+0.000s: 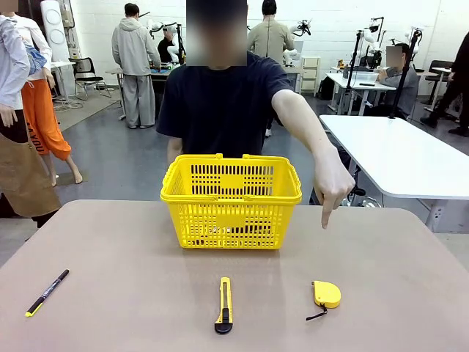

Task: Place the items the person wants into the basket.
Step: Pick up the item the person points to and place it in the Market Basket.

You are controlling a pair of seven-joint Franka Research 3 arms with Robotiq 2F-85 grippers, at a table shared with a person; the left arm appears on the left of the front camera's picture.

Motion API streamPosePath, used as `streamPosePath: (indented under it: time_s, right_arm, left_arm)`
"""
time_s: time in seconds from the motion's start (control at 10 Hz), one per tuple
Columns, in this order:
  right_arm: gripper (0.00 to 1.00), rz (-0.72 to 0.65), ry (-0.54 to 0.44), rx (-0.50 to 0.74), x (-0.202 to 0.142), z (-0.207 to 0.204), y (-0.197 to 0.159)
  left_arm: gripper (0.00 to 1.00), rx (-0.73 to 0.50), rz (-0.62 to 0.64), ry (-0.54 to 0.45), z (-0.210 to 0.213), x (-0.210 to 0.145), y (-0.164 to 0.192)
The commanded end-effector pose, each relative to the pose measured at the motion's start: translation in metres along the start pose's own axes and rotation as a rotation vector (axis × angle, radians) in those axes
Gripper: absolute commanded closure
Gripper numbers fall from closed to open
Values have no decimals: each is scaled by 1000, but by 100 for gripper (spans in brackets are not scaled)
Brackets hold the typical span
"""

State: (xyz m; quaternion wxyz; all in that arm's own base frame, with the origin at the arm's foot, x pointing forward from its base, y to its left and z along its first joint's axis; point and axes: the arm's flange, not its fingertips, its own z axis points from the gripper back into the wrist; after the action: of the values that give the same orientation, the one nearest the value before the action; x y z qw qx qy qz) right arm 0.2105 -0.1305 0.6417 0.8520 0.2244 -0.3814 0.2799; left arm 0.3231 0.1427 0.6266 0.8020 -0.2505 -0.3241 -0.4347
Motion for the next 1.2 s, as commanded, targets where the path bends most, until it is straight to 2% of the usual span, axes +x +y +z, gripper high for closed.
streamPosePath:
  time_s: [0.0, 0.7, 0.9, 1.1]
  right_arm:
    - [0, -1, -2, 9, 1, -1, -1]
    - [0, 0, 0, 0, 0, 0, 0]
    - [0, -157, 64, -50, 30, -33, 15]
    - [0, -337, 143, -153, 58, -81, 35]
  left_arm:
    - [0, -8, -15, -3, 0, -1, 0]
    - [0, -8, -15, -3, 0, -1, 0]
    - [0, -8, -15, -3, 0, -1, 0]
    - [0, -8, -15, -3, 0, -1, 0]
